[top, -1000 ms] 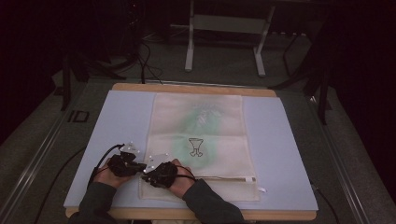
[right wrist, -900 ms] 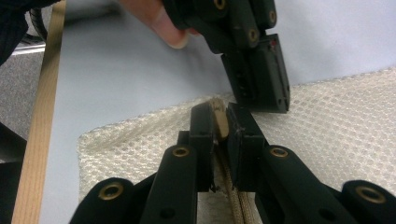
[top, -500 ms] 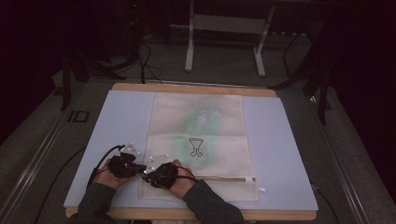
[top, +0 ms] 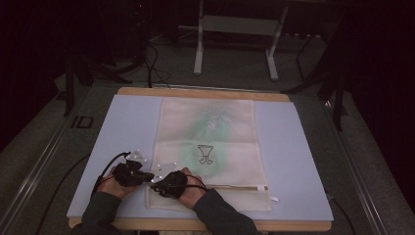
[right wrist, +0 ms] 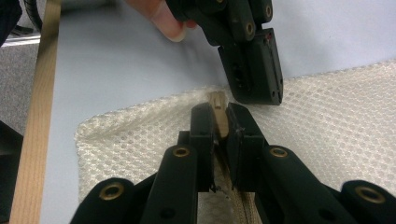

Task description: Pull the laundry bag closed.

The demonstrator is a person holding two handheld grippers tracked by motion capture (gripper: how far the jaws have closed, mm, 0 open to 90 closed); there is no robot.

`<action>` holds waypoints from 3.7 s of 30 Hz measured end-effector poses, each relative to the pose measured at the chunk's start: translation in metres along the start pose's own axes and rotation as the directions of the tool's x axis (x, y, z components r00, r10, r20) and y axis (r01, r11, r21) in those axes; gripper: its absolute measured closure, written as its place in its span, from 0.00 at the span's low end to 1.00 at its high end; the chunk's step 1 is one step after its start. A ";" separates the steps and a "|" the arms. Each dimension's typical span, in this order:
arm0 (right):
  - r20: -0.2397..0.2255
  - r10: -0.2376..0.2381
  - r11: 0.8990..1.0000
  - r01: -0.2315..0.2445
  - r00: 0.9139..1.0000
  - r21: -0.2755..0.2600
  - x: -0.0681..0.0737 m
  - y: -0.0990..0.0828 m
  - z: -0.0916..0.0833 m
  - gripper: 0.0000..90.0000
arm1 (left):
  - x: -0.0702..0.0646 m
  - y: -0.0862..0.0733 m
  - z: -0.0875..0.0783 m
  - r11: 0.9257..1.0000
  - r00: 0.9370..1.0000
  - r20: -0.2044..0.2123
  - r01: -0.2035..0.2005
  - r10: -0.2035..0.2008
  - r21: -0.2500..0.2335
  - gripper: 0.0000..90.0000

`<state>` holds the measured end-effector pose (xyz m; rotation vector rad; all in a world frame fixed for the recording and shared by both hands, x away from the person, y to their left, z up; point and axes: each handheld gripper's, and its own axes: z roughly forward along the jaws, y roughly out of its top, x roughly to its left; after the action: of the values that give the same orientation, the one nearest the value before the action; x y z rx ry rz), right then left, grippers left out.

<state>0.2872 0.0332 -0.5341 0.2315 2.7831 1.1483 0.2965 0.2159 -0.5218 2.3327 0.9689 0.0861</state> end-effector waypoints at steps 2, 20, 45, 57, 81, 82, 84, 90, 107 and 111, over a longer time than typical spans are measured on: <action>0.001 -0.003 1.000 0.003 1.000 0.001 0.000 0.000 0.000 0.91 | 0.000 0.000 0.000 1.000 1.000 0.000 0.001 -0.001 0.001 1.00; 0.025 -0.033 0.999 0.032 0.999 0.031 0.004 -0.001 -0.007 0.91 | 0.000 0.001 0.000 1.000 1.000 0.003 -0.007 0.007 0.008 1.00; 0.035 -0.040 0.998 0.038 0.999 0.053 0.004 -0.007 -0.017 0.91 | 0.000 0.001 0.000 1.000 1.000 0.003 -0.012 0.012 0.003 1.00; 0.041 -0.042 0.997 0.039 0.998 0.063 0.006 -0.009 -0.021 0.91 | 0.000 0.001 0.000 1.000 1.000 0.004 -0.013 0.013 0.003 1.00; 0.048 -0.047 0.996 0.043 0.998 0.073 0.008 -0.013 -0.029 0.91 | 0.000 0.001 0.000 1.000 1.000 0.001 -0.016 0.016 0.004 1.00; 0.049 -0.046 0.996 0.042 0.998 0.075 0.008 -0.013 -0.029 0.91 | 0.000 0.001 0.000 1.000 1.000 0.002 -0.016 0.016 0.004 1.00; 0.049 -0.043 0.996 0.039 0.998 0.075 0.008 -0.014 -0.030 0.91 | 0.000 0.001 0.000 1.000 1.000 0.002 -0.016 0.016 0.004 1.00; 0.050 -0.043 0.996 0.040 0.998 0.076 0.008 -0.015 -0.031 0.91 | 0.000 0.001 0.000 1.000 1.000 0.001 -0.016 0.016 0.005 1.00; 0.046 -0.036 0.996 0.032 0.998 0.079 0.007 -0.021 -0.039 0.91 | 0.000 0.001 0.000 1.000 1.000 0.003 -0.014 0.014 0.005 1.00; 0.047 -0.038 0.996 0.034 0.998 0.081 0.007 -0.022 -0.040 0.91 | 0.000 0.001 0.000 1.000 1.000 0.003 -0.013 0.013 0.004 1.00</action>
<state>0.2719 -0.0085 -0.5224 0.2124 2.7824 1.0101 0.2973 0.2152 -0.5213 2.3426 0.9534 0.0856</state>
